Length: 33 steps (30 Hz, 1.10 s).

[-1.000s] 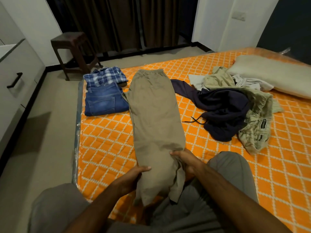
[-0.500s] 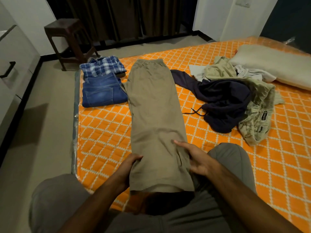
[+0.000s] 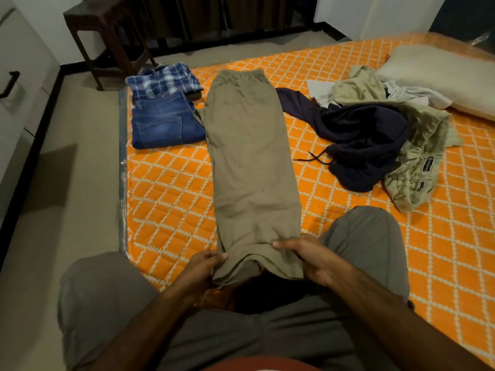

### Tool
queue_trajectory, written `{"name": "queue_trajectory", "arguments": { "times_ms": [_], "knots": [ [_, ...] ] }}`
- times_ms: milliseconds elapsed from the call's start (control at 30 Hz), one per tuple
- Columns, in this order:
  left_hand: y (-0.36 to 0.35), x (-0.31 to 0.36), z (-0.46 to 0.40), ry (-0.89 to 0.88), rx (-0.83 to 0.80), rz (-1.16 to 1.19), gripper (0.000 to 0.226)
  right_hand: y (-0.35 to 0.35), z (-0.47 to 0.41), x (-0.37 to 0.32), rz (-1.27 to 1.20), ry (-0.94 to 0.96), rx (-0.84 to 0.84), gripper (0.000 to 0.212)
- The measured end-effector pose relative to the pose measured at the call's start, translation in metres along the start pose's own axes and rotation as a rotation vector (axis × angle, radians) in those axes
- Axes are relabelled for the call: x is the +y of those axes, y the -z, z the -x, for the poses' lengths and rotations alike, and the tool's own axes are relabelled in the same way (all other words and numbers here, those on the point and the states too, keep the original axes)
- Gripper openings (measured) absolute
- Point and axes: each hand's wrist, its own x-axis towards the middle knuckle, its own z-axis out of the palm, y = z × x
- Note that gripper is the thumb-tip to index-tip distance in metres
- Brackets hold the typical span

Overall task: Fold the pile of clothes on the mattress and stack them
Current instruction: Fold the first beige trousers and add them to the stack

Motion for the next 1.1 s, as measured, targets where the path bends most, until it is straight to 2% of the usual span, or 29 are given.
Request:
{"name": "queue_trajectory", "arguments": {
  "times_ms": [100,200,300,400,533,633,700,867,933,1033,1100],
  "knots": [
    [-0.001,0.004,0.004,-0.014,-0.008,0.146,0.016,-0.003,0.004,0.002,-0.040,0.047,-0.010,0.032],
    [0.000,0.014,0.010,-0.065,-0.071,0.212,0.021,-0.005,0.009,-0.004,-0.132,-0.062,-0.115,0.026],
    [0.000,0.028,0.013,-0.107,-0.086,0.022,0.019,-0.008,0.007,-0.008,-0.131,-0.108,-0.134,0.027],
    [0.006,0.035,0.009,-0.134,-0.098,-0.264,0.024,-0.007,-0.001,-0.010,-0.028,-0.025,-0.059,0.027],
    [0.018,0.025,-0.001,-0.123,-0.110,-0.359,0.042,-0.001,-0.010,-0.007,0.097,0.088,0.048,0.024],
    [0.016,0.017,-0.003,-0.085,-0.145,-0.269,0.030,-0.001,-0.012,-0.004,0.065,0.065,0.056,0.022],
    [0.015,0.014,-0.004,-0.079,-0.109,-0.202,0.022,-0.002,-0.014,-0.004,0.041,0.051,0.041,0.023],
    [0.017,0.013,0.003,-0.116,-0.028,-0.321,0.040,-0.004,-0.016,-0.011,-0.022,0.026,0.020,0.025],
    [0.017,0.015,0.004,-0.160,-0.074,-0.276,0.038,-0.005,-0.016,-0.017,0.046,0.049,0.058,0.028],
    [0.009,0.023,0.007,-0.188,-0.155,-0.182,0.031,-0.003,-0.017,-0.029,0.274,0.155,0.115,0.028],
    [0.004,0.027,0.005,-0.198,-0.166,-0.058,0.031,0.000,-0.015,-0.038,0.251,0.132,0.072,0.020]
  ]
}}
